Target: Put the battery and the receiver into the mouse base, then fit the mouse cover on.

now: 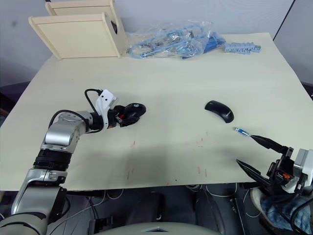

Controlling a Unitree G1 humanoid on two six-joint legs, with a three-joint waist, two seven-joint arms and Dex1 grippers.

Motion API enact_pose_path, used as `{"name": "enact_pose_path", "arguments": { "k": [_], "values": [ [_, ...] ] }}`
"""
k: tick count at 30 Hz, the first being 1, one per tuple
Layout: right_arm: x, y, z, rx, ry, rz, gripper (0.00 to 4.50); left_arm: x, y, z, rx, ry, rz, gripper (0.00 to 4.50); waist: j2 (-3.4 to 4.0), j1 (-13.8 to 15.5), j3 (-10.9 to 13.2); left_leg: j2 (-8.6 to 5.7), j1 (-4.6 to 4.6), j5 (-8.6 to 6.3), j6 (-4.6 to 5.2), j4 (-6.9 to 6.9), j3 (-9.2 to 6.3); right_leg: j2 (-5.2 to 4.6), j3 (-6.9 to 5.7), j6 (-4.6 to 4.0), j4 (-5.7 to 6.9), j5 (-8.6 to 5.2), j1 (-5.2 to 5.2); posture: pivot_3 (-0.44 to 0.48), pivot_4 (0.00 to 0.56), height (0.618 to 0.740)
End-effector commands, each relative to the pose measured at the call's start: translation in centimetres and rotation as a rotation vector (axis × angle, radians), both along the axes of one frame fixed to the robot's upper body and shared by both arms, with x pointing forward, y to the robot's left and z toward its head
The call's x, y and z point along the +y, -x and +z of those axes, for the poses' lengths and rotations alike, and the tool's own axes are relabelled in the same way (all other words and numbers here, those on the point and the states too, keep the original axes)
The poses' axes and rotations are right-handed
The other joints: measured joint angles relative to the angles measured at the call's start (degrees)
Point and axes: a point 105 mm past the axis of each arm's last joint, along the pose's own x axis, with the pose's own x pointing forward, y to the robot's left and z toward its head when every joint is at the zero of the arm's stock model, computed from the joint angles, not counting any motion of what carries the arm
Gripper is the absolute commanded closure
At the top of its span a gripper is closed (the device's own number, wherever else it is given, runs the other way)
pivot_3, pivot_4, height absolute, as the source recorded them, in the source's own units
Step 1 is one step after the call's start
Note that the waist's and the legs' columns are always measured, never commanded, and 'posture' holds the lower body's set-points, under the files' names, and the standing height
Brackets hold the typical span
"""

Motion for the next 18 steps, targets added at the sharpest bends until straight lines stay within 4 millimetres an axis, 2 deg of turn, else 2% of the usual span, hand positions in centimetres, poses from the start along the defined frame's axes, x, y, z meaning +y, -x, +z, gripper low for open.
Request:
{"name": "enact_pose_path", "arguments": {
  "k": [1,18],
  "values": [
    [0.1,0.07,0.41,-0.025,0.012,0.01,0.0,-0.21,-0.21,1.73,-0.041,-0.008,-0.006,0.05,0.0,0.01,0.0,0.0,0.0,0.0,0.0,0.0,-0.01,0.0,-0.01,0.0,0.0,0.0,0.0,0.0,0.15,0.74],
    [0.53,0.34,-0.05,-0.021,0.004,0.001,0.0,-0.59,-0.77,2.38,-0.014,-0.082,-0.019,0.05,0.0,-0.01,0.0,-0.01,-0.01,0.0,0.0,0.01,-0.01,0.0,-0.01,0.0,0.01,0.0,0.0,0.0,0.15,0.74]
  ]
}}
